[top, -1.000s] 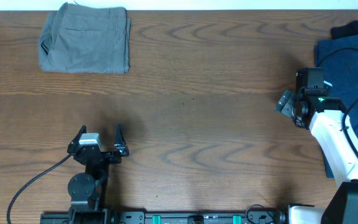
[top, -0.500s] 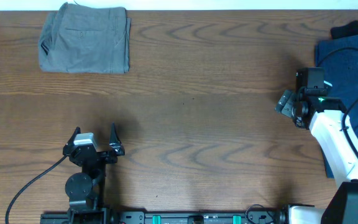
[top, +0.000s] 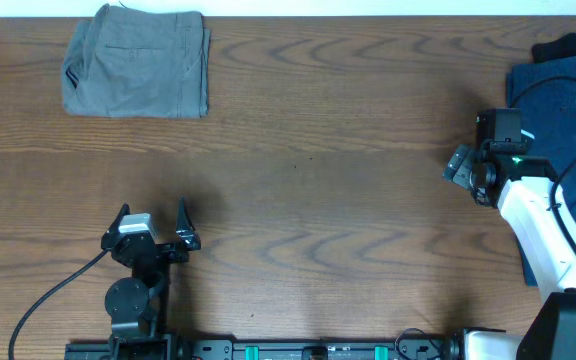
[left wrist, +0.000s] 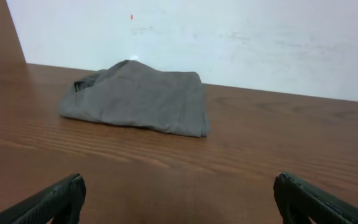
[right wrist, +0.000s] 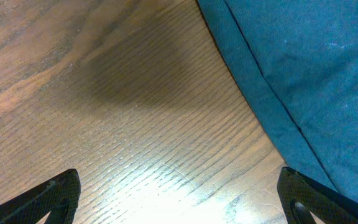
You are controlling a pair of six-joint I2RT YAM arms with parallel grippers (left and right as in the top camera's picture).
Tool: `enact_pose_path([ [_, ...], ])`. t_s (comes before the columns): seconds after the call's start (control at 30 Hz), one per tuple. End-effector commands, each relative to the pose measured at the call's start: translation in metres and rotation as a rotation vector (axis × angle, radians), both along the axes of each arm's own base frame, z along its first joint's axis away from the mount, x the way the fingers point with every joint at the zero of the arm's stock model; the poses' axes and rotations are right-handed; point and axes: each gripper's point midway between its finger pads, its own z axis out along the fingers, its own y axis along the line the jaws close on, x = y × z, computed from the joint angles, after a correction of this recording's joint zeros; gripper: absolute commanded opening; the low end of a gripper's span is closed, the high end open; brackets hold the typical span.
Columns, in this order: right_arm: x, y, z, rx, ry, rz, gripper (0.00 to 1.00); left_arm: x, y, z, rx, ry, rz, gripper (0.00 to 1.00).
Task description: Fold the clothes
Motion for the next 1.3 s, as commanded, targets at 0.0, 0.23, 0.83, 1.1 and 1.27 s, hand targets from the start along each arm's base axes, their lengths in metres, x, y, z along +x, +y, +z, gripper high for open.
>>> enact_pose_path([
  [0.0, 0.004, -0.003, 0.007, -0.017, -0.018, 0.0, 0.99, -0.002, 0.003, -0.014, 0.016, 0.05, 0.015, 0.98],
  [0.23, 0.004, -0.003, 0.007, -0.017, -0.019, 0.0, 0.99, -0.002, 0.003, -0.014, 0.016, 0.05, 0.015, 0.98],
  [0.83, -0.021, -0.002, 0.108, -0.03, -0.373, -0.002, 0.99, -0.002, 0.003, -0.014, 0.016, 0.05, 0.015, 0.98],
  [1.1, -0.057, 0.0, 0.146, -0.037, -0.565, -0.004, 0.99, -0.002, 0.003, -0.014, 0.016, 0.05, 0.015, 0.98],
  [1.27, -0.082, 0.001, 0.142, -0.04, -0.633, -0.005, 0.99, -0.002, 0.003, -0.014, 0.016, 0.05, 0.015, 0.98],
])
